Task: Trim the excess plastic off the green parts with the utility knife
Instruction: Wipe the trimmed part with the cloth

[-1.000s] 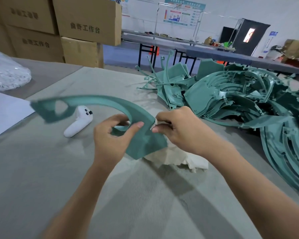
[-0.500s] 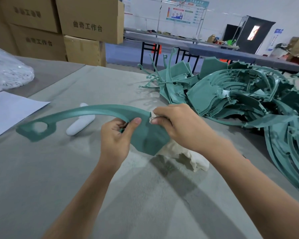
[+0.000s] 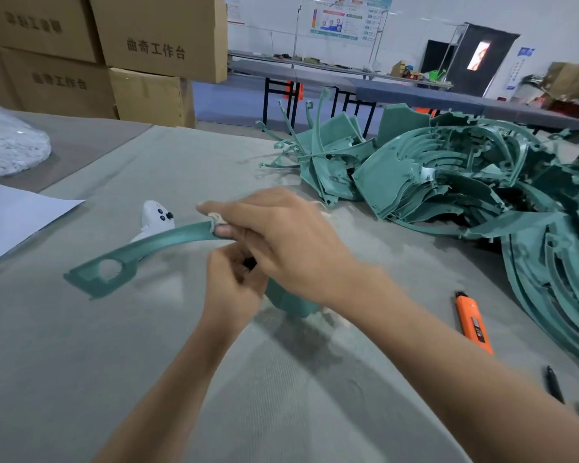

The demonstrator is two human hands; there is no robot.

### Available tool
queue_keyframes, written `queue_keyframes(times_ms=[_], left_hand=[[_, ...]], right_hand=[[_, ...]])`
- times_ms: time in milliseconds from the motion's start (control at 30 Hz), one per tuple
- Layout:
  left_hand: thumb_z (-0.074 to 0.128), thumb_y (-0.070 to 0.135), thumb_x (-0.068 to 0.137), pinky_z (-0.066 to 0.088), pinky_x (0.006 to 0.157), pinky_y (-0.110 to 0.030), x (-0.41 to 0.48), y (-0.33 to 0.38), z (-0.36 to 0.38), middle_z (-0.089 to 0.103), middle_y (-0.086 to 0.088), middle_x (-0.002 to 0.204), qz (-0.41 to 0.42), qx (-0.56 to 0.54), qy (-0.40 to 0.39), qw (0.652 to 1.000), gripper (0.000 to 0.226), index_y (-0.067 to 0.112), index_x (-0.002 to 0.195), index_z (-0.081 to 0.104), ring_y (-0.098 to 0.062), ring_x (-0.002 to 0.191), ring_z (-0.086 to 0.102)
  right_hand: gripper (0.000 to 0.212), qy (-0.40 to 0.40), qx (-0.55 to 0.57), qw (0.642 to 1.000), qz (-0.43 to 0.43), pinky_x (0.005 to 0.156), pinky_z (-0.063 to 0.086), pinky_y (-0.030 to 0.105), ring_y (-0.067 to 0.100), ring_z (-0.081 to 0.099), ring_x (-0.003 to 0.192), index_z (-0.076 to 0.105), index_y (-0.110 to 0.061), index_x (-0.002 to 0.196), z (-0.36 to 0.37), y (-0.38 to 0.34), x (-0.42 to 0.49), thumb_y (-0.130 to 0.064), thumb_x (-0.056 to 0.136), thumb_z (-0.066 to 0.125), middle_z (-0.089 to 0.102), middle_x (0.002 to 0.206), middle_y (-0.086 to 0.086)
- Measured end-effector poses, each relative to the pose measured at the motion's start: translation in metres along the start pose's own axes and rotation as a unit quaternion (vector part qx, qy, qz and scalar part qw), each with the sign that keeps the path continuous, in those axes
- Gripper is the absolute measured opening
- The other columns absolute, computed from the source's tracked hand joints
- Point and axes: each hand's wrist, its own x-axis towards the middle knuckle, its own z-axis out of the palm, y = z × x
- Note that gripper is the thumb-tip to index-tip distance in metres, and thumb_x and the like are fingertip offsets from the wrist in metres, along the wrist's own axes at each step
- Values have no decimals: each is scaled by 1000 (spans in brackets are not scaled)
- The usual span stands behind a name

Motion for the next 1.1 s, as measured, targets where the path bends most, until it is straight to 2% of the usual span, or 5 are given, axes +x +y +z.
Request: queue_keyframes(times_ms=[200,367,633,800,1100], left_hand=[[65,20,81,38,53,-16,8,4,-4,52,12,56,-20,-13,66,998,26,27,57,56,-4,55,44],[70,26,82,44,67,-39,13,-5,-12,57,-11,71,-26,-56,129,990,47,-16,71,53,-21,70,50],[69,24,85,48,70,-28,17,-8,-17,61,-4,70,-59,-86,186,977,35,-1,66,56,-15,73,54],[62,13,92,55,81,-26,21,-7,-16,76,4,90,-159,-197,173,952,10,14,89,72,-11,87,71],[63,15,88,57,77,-29,14,-4,-7,76,-6,94,-230,-195,118,946,12,10,91,73,-18,85,72]], right_hand=[[28,-44,-74,995,51,72,45,46,40,61,77,70,-3,88,-8,30,-7,-24,100,54,71,79,10],[33,-99,-163,977,93,67,34,36,36,57,72,43,-17,71,-26,51,-29,-29,102,47,60,70,6],[36,-43,-240,963,118,56,36,31,30,57,62,54,-8,67,-46,74,-67,-25,98,52,57,60,-2],[42,110,25,952,283,53,23,30,13,26,50,40,-4,62,-41,82,-68,-15,100,55,30,51,0],[61,66,291,891,341,58,21,41,26,31,60,47,27,82,-15,53,-49,-32,99,52,41,62,26]])
